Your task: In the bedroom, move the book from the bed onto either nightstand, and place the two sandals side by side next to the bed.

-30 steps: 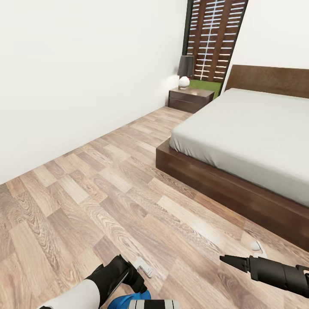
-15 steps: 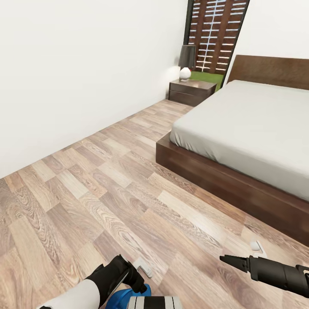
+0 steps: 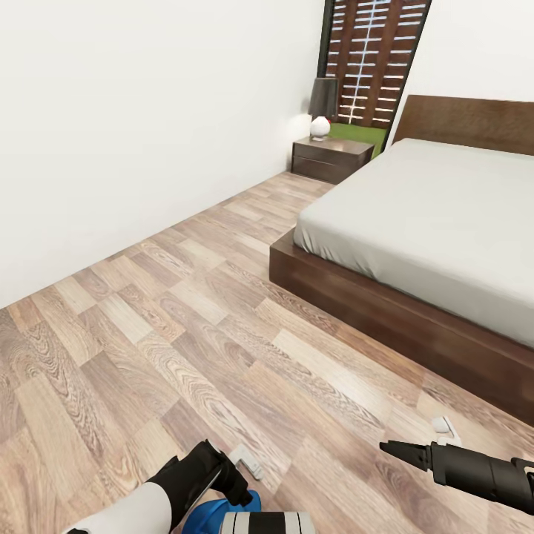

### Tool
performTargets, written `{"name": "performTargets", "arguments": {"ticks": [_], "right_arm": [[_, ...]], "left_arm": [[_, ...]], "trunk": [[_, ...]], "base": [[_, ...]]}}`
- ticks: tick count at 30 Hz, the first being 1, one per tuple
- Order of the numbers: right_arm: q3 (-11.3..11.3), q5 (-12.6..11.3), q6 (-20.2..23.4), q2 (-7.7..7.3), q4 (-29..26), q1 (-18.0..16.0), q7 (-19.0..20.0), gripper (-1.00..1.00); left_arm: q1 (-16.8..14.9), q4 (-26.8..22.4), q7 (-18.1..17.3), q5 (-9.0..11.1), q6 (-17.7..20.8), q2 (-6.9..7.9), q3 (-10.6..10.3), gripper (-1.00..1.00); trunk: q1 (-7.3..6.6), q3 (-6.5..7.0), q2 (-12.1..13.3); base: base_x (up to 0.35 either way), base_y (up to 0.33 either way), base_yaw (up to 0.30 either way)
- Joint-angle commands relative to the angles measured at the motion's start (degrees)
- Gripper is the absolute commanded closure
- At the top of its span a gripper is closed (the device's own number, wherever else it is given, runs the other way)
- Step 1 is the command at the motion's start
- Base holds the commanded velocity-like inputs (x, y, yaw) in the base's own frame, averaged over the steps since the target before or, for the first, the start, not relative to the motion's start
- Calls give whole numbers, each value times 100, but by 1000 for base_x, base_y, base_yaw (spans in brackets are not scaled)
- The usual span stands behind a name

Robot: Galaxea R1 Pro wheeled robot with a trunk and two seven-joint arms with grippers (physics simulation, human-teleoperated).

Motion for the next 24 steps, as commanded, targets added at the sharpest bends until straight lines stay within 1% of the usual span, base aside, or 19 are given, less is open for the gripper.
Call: {"name": "performTargets", "arguments": {"ticks": [1, 12, 21, 24], "right_arm": [[-2, -16, 47, -1, 0, -2, 4, -100], [-2, -9, 47, -2, 0, -8, -2, -100], [-2, -8, 47, -2, 0, -9, -3, -100], [-2, -8, 47, -2, 0, -10, -3, -100]], "left_arm": [[-1, -10, -31, -62, 11, 3, 3, -100], [1, -10, 272, -75, -93, 20, -5, -100], [5, -10, 351, -78, -123, 19, -15, -100], [5, -9, 355, -78, -128, 19, -20, -100]], "trunk": [[-1, -4, -2], [-1, -4, -2], [-1, -4, -2], [7, -71, -6]], "base": [[0, 0, 0], [0, 0, 0], [0, 0, 0], [0, 0, 0]]}}
